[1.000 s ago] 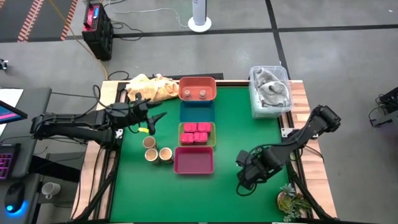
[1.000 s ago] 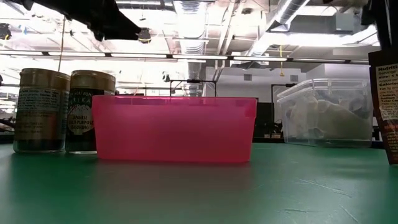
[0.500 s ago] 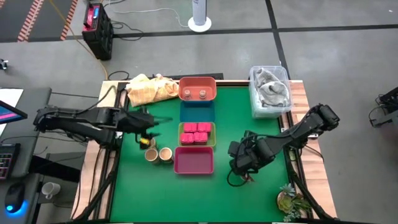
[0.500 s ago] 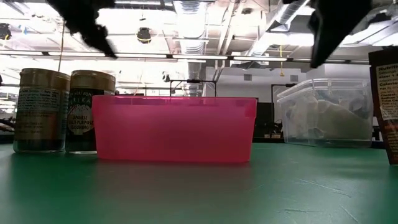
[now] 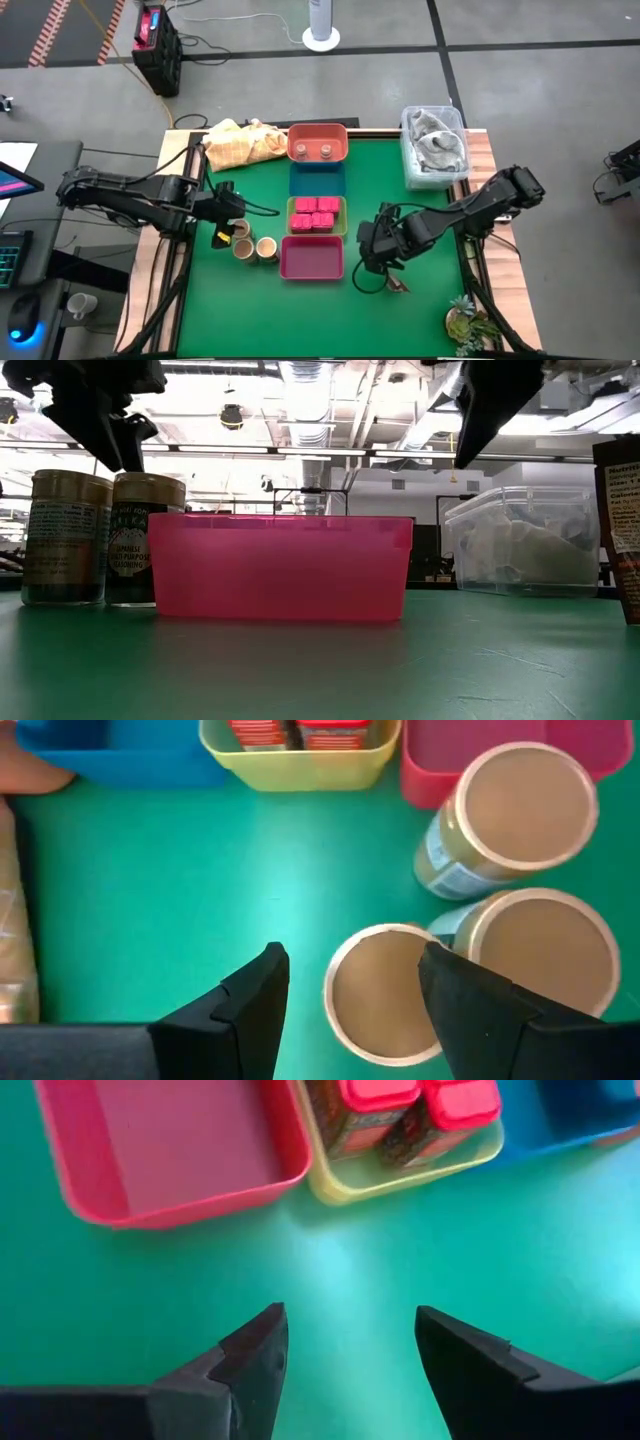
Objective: Sort spices by type
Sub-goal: Put the brown seasoning bag into the blue bin
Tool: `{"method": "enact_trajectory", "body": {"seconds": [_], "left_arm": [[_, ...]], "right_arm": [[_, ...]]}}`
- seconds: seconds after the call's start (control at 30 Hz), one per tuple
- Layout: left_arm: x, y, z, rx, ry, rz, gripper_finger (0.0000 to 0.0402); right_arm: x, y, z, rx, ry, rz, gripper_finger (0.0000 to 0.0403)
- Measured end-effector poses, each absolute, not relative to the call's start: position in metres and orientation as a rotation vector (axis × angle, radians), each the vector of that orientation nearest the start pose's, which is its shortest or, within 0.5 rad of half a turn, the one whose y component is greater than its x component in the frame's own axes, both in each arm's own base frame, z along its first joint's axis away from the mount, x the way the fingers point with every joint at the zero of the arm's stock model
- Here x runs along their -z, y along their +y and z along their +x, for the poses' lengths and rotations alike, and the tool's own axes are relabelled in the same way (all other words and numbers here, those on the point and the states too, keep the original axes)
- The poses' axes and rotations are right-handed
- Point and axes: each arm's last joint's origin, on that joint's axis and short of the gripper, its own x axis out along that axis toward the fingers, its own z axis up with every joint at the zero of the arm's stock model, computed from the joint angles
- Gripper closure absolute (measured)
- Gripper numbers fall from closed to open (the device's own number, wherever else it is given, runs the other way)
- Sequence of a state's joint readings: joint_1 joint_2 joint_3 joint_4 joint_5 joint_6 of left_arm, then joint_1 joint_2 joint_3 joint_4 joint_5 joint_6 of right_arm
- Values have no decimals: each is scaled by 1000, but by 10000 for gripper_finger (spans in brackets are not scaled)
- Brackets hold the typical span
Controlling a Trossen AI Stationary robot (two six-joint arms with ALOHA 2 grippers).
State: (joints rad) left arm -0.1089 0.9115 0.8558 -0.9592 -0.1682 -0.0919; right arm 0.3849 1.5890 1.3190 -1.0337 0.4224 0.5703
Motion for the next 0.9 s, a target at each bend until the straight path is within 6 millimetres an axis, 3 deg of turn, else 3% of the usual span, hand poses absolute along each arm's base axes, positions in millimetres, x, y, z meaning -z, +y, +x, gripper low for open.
{"method": "enact_trajectory", "body": {"seconds": [0.37,0.47,0.57,0.9], "left_arm": [[-277,-13,157,-108,994,31,190],[-277,-13,157,-118,993,12,190],[-277,-13,157,-119,992,10,190],[-277,-12,157,-138,990,-15,190]], "right_arm": [[-271,94,287,316,1179,14,154],[-280,99,287,234,1223,167,154],[-288,104,281,267,1280,278,154],[-291,137,252,390,1382,385,154]]}}
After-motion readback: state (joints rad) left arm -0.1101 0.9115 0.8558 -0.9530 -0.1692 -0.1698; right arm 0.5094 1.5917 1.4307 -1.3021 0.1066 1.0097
